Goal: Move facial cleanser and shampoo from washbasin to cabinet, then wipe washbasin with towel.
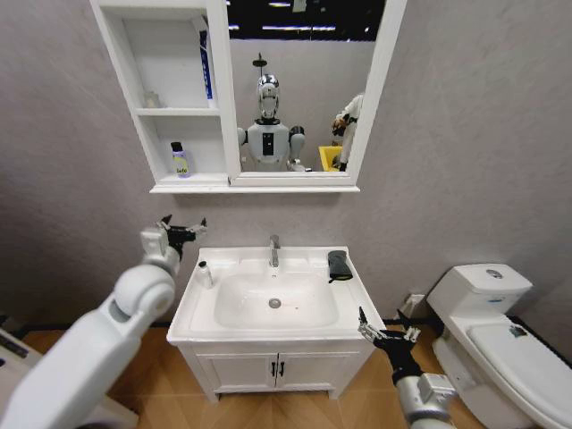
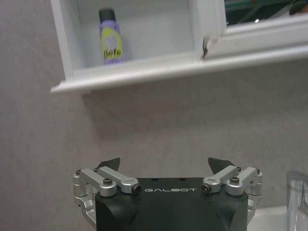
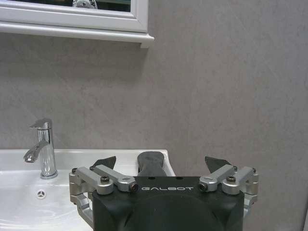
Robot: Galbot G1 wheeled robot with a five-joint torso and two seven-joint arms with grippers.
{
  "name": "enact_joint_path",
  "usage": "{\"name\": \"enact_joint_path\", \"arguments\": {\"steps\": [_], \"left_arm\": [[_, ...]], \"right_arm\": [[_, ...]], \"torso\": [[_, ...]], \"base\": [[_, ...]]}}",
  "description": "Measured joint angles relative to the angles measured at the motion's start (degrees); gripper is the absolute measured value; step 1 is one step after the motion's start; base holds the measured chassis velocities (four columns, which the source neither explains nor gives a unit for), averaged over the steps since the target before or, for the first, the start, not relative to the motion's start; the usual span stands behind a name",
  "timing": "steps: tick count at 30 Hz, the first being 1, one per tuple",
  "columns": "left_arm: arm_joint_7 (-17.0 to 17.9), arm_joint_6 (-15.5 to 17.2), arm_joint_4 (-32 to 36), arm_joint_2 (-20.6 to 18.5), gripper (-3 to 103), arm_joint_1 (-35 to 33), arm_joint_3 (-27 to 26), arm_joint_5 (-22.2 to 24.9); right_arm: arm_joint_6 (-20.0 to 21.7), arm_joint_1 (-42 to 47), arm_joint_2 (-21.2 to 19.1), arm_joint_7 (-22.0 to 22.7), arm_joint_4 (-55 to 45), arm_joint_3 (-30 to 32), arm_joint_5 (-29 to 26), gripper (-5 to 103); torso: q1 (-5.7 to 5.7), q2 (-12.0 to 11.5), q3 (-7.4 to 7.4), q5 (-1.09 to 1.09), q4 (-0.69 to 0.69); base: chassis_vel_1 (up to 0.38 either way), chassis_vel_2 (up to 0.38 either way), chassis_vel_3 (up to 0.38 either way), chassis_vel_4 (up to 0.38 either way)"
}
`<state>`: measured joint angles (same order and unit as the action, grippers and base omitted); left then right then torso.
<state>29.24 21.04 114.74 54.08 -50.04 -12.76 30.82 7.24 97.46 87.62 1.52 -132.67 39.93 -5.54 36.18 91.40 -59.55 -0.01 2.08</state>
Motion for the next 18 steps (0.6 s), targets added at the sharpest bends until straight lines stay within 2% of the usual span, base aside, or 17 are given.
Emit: {"name": "enact_joint_path", "arguments": {"steps": [2,6,8,9,10,12,18], "left_arm": [[-1.9,-2.5,-3.1,5.1,100,-6.6,-2.5,-6.6],[-3.3,-4.2,-4.9,7.8,100,-9.8,-3.6,-10.4],[-5.3,-7.3,-10.1,10.8,100,-11.6,-3.6,-15.5],[-5.3,-7.3,-10.1,10.8,100,-11.6,-3.6,-15.5],[-6.3,-9.1,-14.7,12.5,100,-11.0,-3.1,-18.1],[-7.2,-9.9,-19.5,14.5,100,-9.3,-2.3,-19.2],[-7.8,-10.4,-26.4,18.8,100,-5.6,-1.2,-19.4]], "right_arm": [[-0.2,0.3,-0.1,0.0,0.0,0.6,-0.3,100],[-0.5,0.5,0.0,0.0,0.2,0.8,-0.4,100],[-0.8,0.6,0.0,0.0,0.5,0.7,-0.5,100],[-0.8,0.6,0.0,0.0,0.5,0.7,-0.5,100],[-0.8,0.4,0.1,0.0,0.5,0.5,-0.5,100],[-0.7,0.1,0.2,-0.1,0.5,0.5,-0.5,100],[-0.5,0.0,-0.1,-0.1,0.3,1.1,-0.9,100]], "torso": [[0.00,0.0,0.00,0.00,0.01],[-0.01,0.0,0.00,0.01,0.04],[-0.01,0.0,0.01,0.02,0.02],[-0.01,0.0,0.01,0.02,0.02],[-0.02,0.0,0.00,0.01,0.02],[0.00,0.0,0.00,0.00,0.01],[0.00,0.0,0.00,0.01,0.01]], "base": [[0.000,0.000,0.000,0.000],[0.000,0.000,0.000,0.000],[0.000,0.000,0.000,0.000],[0.000,0.000,0.000,0.000],[0.000,0.000,0.000,0.000],[0.000,0.000,0.000,0.000],[0.000,0.000,0.000,0.000]]}}
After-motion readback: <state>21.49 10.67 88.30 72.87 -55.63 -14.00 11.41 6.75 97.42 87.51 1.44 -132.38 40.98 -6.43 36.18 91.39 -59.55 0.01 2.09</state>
